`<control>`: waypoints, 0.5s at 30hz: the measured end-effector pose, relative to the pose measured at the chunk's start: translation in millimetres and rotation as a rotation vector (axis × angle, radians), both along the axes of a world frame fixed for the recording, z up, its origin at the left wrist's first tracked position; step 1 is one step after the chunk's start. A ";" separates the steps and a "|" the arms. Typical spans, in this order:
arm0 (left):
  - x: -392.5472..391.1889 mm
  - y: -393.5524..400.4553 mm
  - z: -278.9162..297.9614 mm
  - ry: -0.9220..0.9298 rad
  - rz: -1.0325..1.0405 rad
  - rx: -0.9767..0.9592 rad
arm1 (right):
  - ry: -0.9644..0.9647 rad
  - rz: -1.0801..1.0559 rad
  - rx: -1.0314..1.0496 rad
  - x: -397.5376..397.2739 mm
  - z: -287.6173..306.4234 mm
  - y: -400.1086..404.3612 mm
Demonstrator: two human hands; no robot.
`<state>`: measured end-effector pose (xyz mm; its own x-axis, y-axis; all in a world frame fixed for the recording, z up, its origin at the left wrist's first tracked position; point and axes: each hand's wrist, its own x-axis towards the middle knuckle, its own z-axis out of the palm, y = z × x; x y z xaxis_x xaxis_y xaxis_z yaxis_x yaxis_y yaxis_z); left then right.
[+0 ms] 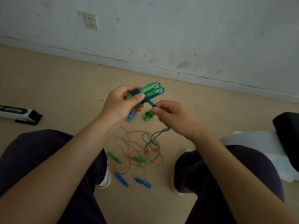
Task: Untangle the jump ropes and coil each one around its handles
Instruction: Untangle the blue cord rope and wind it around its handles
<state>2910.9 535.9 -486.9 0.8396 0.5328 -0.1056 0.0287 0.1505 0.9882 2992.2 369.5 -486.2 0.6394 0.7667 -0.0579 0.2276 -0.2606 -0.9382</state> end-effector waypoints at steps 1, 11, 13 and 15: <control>0.5 -0.2 -1.8 0.012 0.016 0.033 | -0.032 0.023 -0.010 -1.3 2.1 0.2; 0.7 -3.8 -8.1 0.193 -0.103 0.149 | -0.551 0.021 0.013 -1.5 11.0 -2.7; -0.1 -3.9 -7.3 0.231 -0.202 0.137 | -0.651 -0.015 0.035 5.7 7.8 -5.1; -1.0 -4.9 -4.8 0.249 -0.304 0.106 | -0.707 -0.048 0.027 11.9 4.8 -7.7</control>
<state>2909.9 531.0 -491.7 0.9162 0.2832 -0.2835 0.2968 -0.0042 0.9549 3004.1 361.8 -481.3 0.5498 0.7321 0.4021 0.7736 -0.2647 -0.5758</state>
